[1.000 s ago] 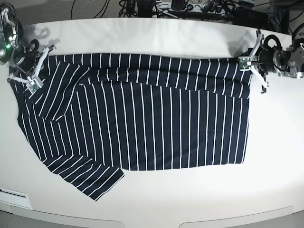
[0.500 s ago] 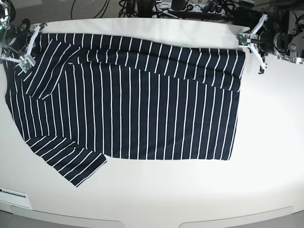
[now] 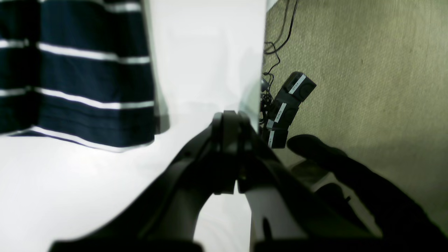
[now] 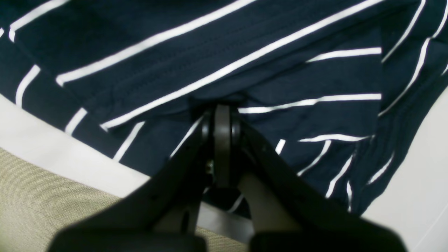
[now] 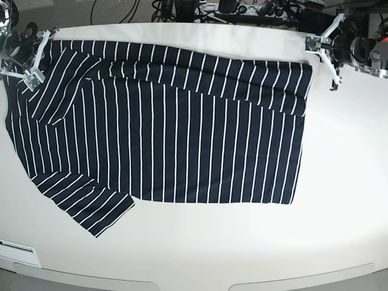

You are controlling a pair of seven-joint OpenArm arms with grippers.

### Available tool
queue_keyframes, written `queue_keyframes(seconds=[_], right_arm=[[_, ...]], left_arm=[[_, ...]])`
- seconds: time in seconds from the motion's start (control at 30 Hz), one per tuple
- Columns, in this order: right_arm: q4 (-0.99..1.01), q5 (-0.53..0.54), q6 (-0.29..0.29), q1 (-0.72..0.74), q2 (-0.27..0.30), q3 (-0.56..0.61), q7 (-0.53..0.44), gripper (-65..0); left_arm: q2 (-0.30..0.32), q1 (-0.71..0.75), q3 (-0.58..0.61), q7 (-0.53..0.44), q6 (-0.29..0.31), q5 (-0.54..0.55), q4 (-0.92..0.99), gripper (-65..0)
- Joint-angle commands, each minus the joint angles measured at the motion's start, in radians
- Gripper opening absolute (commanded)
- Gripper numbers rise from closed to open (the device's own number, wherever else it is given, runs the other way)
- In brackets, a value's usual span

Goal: Fold the T-shirt properly
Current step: 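Drag the shirt edge away from the hem with both grippers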

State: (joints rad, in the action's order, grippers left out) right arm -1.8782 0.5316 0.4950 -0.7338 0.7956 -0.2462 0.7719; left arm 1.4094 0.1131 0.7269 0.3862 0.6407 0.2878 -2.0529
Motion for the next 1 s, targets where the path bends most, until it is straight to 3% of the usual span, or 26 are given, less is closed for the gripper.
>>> queue_keyframes(seconds=[0.0,0.17,0.3,0.5,0.63,0.73,0.87,0.97], right_arm=[[-0.008,-0.007,0.003,-0.003,0.017,-0.010,0.019,-65.0],[-0.009,-0.003,0.001,-0.003,0.017,-0.010,0.018,-65.0],[-0.028,0.040,-0.015,-0.003,0.017,-0.010,0.019,-65.0],[-0.079,0.100,-0.034,-0.003,0.016,-0.010,0.019,-65.0],[-0.120,0.101,-0.036,-0.003,0.016,-0.010,0.019,-65.0],[-0.132,0.101,-0.055,-0.003,0.016,-0.010,0.019,-65.0],[-0.131,0.101,-0.058,-0.003,0.016,-0.010,0.031,-65.0],[-0.131,0.100,-0.058,-0.003,0.016,-0.010,0.038,-65.0]], left_arm=[[0.036,-0.009,-0.012,-0.007,-0.018,-0.009,-0.027,-65.0],[0.056,-0.033,-0.049,0.007,-0.113,-0.031,-0.082,-65.0],[0.012,-0.065,-0.054,0.008,-0.221,-0.026,-0.055,-65.0],[-0.109,-0.066,-0.054,0.008,-0.227,-0.025,0.064,-65.0],[-0.188,-0.066,-0.054,0.009,-0.187,-0.025,0.145,-65.0],[-0.225,-0.062,-0.054,0.075,-0.109,-0.020,0.184,-65.0],[-0.225,-0.023,-0.054,0.190,-0.001,0.050,0.171,-65.0],[-0.216,0.032,-0.054,0.227,0.023,0.063,0.134,-65.0]])
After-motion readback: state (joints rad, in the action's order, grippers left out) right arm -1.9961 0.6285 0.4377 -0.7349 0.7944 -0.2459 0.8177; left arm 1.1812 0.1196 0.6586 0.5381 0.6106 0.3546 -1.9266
